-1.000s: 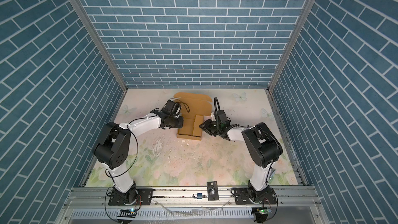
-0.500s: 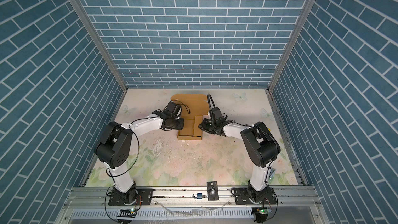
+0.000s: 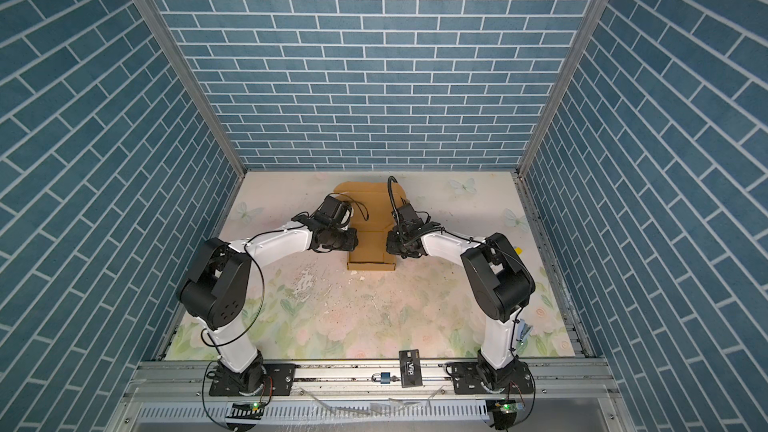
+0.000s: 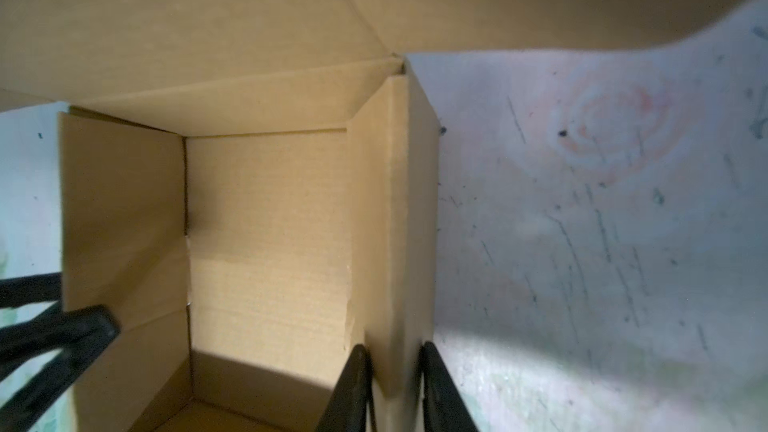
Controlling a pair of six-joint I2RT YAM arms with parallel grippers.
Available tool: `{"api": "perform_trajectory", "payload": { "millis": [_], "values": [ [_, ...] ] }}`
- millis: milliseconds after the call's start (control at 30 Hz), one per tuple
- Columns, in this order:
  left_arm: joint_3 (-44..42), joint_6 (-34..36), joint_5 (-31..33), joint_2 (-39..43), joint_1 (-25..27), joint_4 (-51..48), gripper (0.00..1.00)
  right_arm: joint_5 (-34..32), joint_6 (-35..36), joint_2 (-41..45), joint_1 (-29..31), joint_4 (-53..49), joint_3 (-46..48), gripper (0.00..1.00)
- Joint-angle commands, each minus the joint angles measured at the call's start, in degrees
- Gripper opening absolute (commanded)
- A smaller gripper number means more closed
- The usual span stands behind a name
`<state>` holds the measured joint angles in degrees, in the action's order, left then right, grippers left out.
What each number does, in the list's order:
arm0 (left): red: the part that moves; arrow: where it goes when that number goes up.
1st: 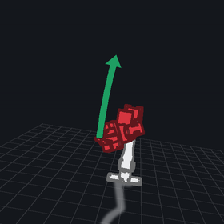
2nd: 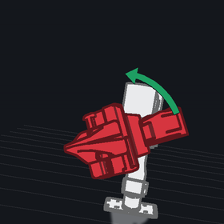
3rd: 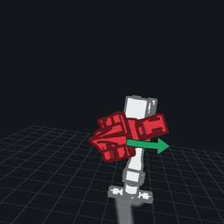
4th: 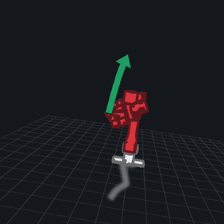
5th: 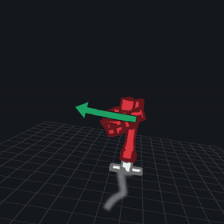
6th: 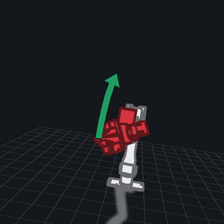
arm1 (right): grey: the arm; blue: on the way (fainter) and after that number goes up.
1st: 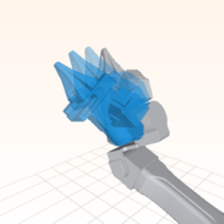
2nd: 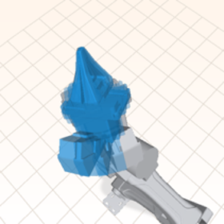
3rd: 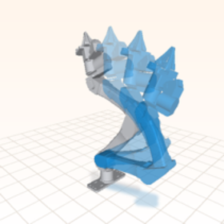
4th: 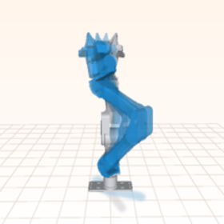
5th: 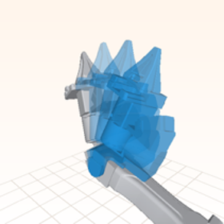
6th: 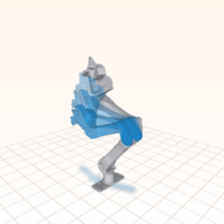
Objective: Fold the paper box
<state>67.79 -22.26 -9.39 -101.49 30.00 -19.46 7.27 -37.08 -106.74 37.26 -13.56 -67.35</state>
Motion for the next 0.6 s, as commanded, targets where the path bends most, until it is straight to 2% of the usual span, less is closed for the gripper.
{"api": "perform_trajectory", "payload": {
  "millis": [0, 400, 567],
  "values": [
    [-0.85, 2.09, -3.50, 3.96, 0.90, 1.11, 0.36, -3.48, 4.11, -1.60, 1.11, -5.72, -1.86, 0.22],
    [1.26, 10.04, -3.91, 10.81, -1.63, -2.39, 0.40, -6.58, 6.32, -4.57, 1.19, -10.16, -6.16, 0.21],
    [0.81, 11.62, -6.44, 12.50, -4.08, -1.92, 0.41, -7.80, 6.75, -5.00, 1.15, -9.57, -6.17, 0.20]
  ]
}}
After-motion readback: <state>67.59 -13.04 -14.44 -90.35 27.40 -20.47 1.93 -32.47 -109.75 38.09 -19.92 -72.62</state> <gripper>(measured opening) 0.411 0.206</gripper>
